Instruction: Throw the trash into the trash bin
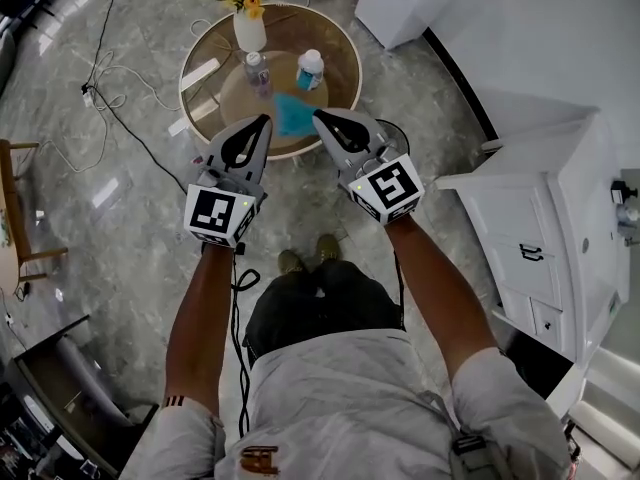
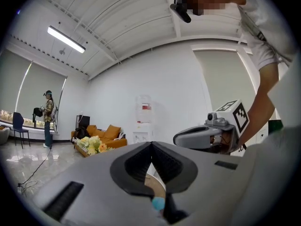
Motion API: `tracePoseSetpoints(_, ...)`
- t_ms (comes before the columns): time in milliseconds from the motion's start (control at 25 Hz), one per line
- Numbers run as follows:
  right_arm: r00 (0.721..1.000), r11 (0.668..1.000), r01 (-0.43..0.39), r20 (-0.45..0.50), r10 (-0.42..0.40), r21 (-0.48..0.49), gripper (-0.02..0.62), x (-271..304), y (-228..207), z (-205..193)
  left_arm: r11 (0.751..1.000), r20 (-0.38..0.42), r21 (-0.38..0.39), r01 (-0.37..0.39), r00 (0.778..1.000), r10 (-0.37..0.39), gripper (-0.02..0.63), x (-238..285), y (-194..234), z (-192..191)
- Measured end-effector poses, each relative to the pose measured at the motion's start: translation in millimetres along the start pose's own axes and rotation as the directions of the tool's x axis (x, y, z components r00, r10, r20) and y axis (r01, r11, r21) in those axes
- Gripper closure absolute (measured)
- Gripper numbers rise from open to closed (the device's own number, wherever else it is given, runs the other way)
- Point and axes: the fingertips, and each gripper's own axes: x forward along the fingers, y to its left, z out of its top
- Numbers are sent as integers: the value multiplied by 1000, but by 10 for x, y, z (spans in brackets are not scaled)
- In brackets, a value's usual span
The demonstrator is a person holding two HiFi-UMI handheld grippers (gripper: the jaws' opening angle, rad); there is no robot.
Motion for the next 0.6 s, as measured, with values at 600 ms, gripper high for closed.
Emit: tracePoseSetpoints(600,992,1000,-18,-124,20,16,574,424,-193,-1154,999,-104,-37,-3,995,-1,607,310,150,-1108)
